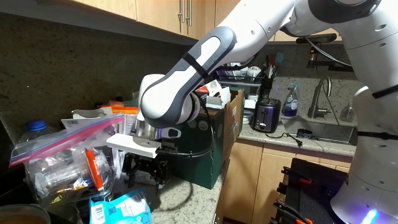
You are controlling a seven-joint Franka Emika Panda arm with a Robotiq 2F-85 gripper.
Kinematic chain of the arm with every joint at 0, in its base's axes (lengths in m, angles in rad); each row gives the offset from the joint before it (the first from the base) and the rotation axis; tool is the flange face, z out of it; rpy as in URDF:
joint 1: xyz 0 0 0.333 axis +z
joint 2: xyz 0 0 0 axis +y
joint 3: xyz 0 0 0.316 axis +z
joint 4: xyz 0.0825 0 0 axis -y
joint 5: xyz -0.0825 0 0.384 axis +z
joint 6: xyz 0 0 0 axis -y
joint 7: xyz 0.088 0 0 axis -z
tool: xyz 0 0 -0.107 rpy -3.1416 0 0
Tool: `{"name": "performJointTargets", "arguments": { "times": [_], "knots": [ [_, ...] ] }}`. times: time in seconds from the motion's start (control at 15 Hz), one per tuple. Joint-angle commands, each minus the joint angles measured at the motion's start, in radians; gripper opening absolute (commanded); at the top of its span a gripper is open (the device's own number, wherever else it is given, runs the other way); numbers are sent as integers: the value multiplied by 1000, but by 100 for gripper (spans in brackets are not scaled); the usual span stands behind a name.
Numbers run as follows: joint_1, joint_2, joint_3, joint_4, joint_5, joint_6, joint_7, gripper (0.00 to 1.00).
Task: Put the bottle of water, the black and dark blue snack packs, the top plastic and the remaining snack pack in the box respectively
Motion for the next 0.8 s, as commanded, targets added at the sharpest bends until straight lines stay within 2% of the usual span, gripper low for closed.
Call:
{"name": "performJointTargets", "arguments": {
  "times": [0.0,0.53,0.73],
  "knots": [
    [28,45,-36,43,-49,-21,85,100],
    [27,110,-33,140,-80,-58,111,99],
    [18,136,-14,185,-68,-99,93,71]
  ]
}}
